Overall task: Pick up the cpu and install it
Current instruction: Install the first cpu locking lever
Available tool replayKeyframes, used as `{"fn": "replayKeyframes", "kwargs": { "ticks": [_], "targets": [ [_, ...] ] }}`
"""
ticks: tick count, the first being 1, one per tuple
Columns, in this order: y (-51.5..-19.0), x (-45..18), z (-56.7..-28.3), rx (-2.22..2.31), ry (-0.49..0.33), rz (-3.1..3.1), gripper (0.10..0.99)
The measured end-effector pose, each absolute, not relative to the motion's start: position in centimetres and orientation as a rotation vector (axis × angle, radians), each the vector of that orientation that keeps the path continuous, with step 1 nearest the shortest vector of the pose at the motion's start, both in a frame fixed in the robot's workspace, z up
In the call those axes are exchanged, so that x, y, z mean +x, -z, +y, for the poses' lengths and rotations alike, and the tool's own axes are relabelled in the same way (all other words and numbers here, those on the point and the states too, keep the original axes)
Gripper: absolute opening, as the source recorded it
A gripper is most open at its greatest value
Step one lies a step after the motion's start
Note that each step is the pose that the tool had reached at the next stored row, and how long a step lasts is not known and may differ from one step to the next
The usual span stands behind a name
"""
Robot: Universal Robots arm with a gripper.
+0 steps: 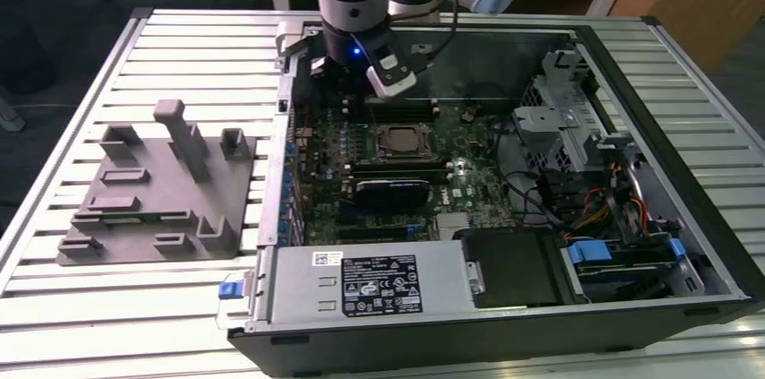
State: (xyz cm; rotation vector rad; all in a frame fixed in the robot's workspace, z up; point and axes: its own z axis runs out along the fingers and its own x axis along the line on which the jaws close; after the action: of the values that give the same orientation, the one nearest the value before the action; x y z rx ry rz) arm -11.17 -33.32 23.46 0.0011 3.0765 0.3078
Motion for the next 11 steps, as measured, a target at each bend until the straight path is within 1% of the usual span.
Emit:
{"fn": "replayKeyframes", "kwargs": {
  "ticks": [11],
  "targets": [
    [-23.5,-8.2,-33.3,0.001,-0.308,3.076,0.106]
  ]
}}
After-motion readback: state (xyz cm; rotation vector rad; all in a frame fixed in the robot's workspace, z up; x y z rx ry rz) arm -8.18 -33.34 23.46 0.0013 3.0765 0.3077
